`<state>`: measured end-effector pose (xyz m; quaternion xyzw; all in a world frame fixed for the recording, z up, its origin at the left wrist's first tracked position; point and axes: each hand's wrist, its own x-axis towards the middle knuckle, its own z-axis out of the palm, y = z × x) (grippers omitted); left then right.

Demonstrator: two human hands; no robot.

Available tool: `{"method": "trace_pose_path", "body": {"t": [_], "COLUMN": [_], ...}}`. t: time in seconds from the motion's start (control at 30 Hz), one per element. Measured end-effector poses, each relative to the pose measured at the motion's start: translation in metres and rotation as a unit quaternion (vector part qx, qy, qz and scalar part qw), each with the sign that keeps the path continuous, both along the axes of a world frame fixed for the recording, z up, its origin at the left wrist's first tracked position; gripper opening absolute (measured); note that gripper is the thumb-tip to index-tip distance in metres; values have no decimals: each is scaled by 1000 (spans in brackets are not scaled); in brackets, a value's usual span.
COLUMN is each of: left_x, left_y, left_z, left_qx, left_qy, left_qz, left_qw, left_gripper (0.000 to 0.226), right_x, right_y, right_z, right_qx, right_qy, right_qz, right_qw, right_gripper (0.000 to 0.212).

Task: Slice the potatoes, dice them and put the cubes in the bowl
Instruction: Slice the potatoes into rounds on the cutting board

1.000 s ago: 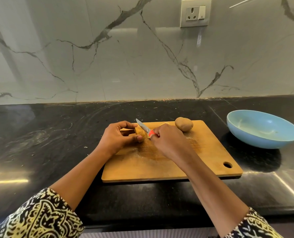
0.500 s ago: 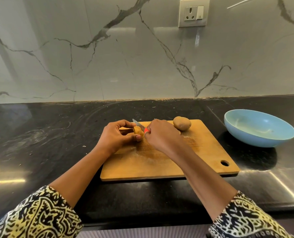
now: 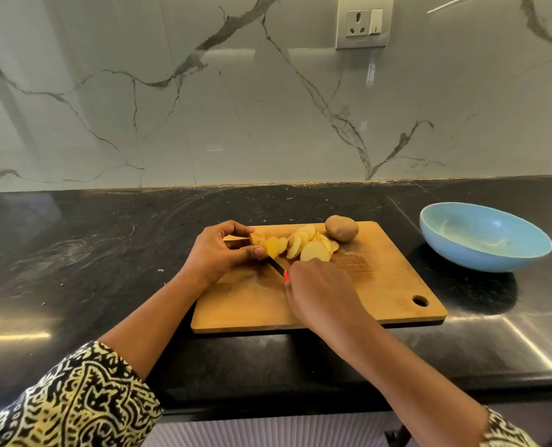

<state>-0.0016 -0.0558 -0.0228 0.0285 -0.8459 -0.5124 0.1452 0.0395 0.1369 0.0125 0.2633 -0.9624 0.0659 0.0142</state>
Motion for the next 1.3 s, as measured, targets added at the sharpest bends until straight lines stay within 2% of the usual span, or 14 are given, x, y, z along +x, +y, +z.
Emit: {"method": "trace_pose_path", "body": {"t": [0.2,0.33,0.53,0.83,1.13,1.3], "left_x": [3,4,2,2,3,1], "left_y": [1,1,0,0,0,-3], "left_z": [1,0,-1,0,0,-3], "left_qx": [9,21,23,34,8,11], "left_qy": [3,16,30,40,52,47], "left_qz": [-17,-16,0,3,-5,-2], "left_qw": [1000,1000,999,999,999,999], "left_gripper": [50,48,38,32,35,40], "right_x": [-3,-13,-19,-21,-41,-34], "right_y": [8,12,7,-6,-26,-19], "right_z": [-2,-3,2,2,15,14], "right_qx": [-40,-99,-160,-153,-135,-105], "right_qy": [-2,9,62,46,-28,-16], "right_qz": [-38,-73,-47,-32,-43,-26], "right_qw": [998,992,984,987,990,994], "right_gripper": [21,27,32,30,25,19]}}
